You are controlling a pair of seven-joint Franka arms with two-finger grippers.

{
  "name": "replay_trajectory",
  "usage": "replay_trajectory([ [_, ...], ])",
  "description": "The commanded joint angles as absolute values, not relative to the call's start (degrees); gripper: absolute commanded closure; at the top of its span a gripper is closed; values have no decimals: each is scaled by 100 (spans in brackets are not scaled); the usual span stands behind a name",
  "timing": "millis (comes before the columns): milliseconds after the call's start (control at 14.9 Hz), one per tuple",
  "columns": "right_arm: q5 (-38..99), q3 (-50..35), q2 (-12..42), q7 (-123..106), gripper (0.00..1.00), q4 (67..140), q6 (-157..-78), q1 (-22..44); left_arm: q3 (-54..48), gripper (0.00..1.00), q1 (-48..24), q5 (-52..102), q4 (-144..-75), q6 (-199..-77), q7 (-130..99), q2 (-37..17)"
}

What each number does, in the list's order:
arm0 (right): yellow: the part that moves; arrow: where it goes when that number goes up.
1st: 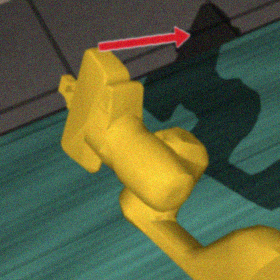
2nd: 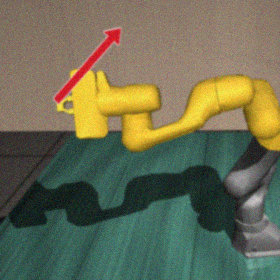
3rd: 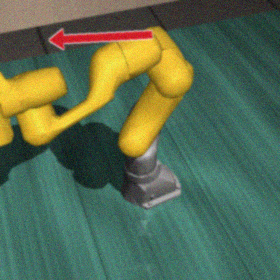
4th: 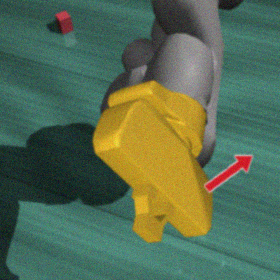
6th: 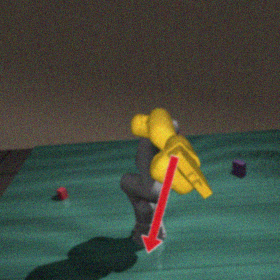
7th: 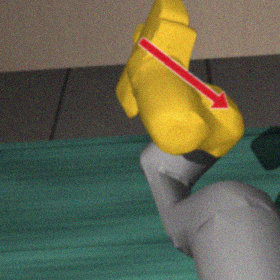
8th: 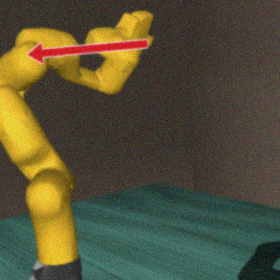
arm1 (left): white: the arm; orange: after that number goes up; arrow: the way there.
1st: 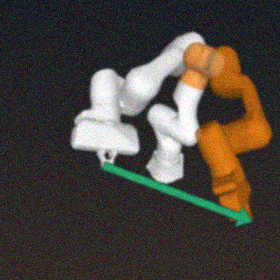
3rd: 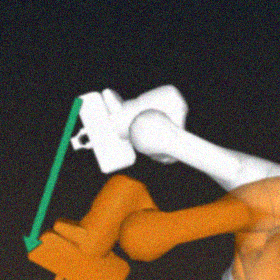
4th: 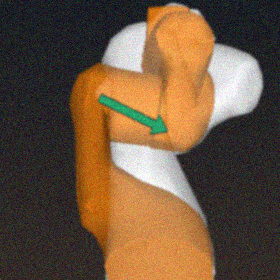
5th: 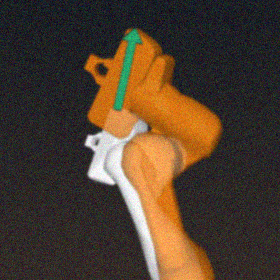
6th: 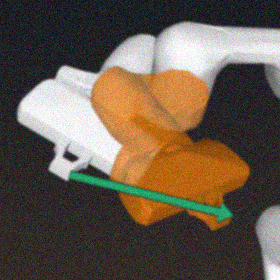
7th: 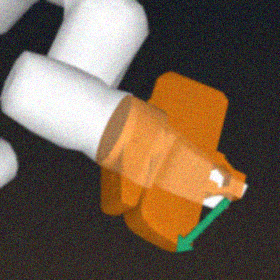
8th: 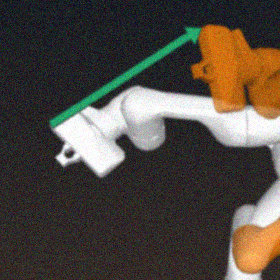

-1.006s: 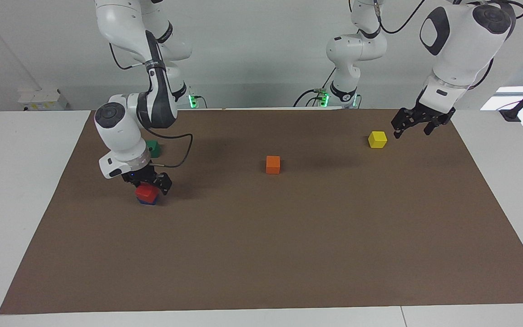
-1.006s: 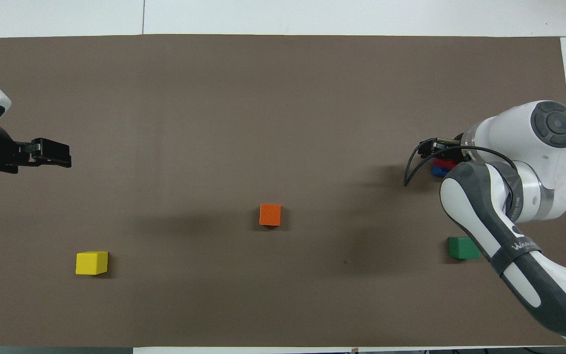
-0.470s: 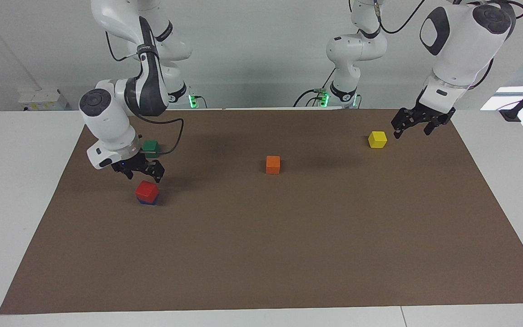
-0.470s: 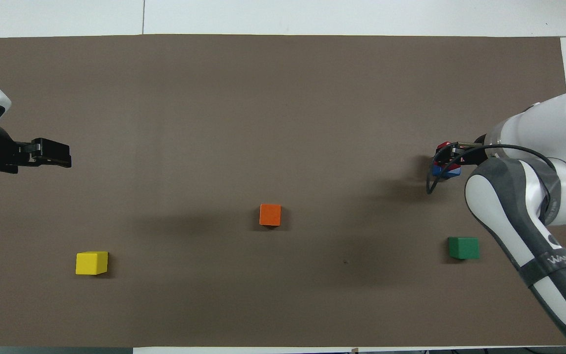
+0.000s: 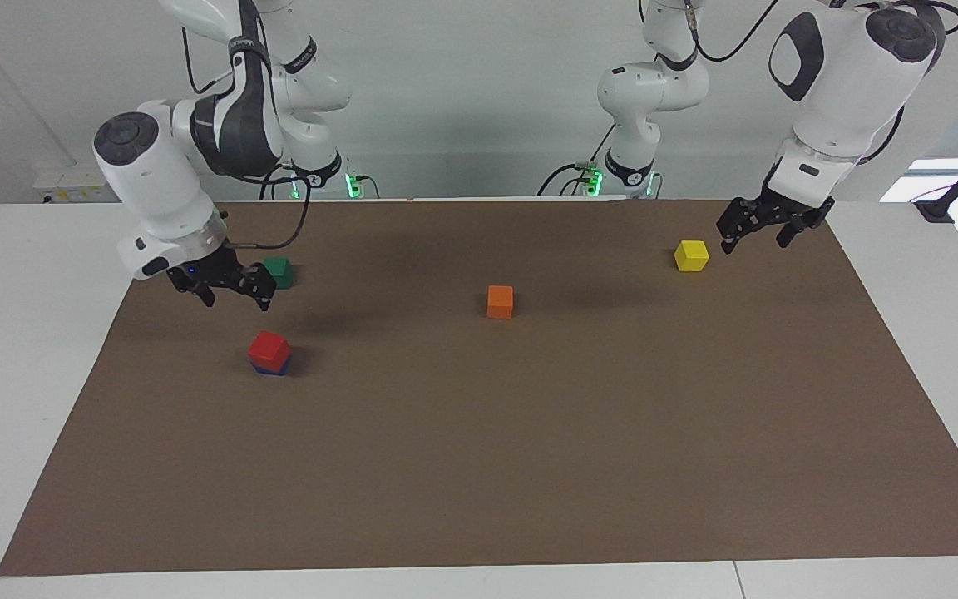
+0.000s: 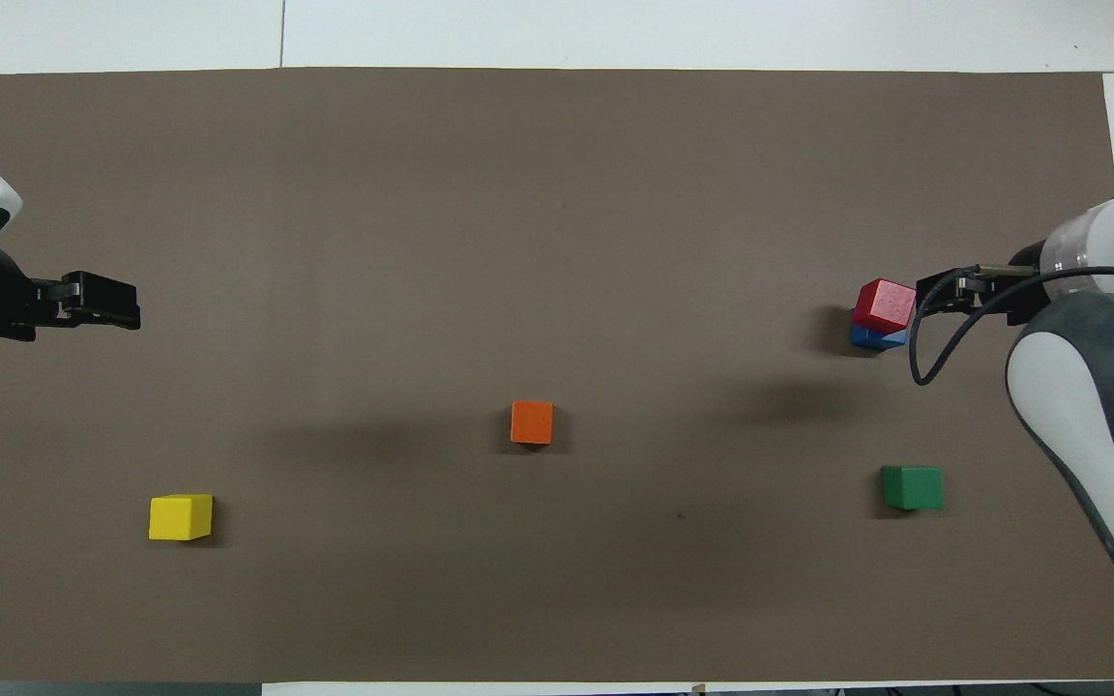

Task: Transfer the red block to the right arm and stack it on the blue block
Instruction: 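Open the right gripper and withdraw it from the stacked cubes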

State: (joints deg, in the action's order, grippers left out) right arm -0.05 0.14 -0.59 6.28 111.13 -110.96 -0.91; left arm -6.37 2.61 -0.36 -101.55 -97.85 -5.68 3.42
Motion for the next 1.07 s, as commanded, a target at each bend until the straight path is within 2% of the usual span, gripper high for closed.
replay_trajectory([
  [0,-53,-9,-631,466,0,11180,-10733,-132,-633,0,308,62,-10178,-9686,-457,413],
  [201,-35,-9,-878,133,0,10900,-9909,-132,-633,0,308,62,-10178,-9677,-457,413],
  [470,360,123,-905,18,0,10136,-8817,-141,-633,0,308,62,-10178,-9686,-457,413],
  [604,326,132,-844,-9,0,9906,-8754,-167,-633,0,308,62,-10178,-9686,-457,413],
  [805,45,132,-721,-70,3,9835,-9314,-158,-633,0,308,62,-10178,-9686,-457,413],
  [1006,-70,132,-327,-70,5,9353,-9264,-167,-633,0,308,62,-10178,-9677,-457,413],
])
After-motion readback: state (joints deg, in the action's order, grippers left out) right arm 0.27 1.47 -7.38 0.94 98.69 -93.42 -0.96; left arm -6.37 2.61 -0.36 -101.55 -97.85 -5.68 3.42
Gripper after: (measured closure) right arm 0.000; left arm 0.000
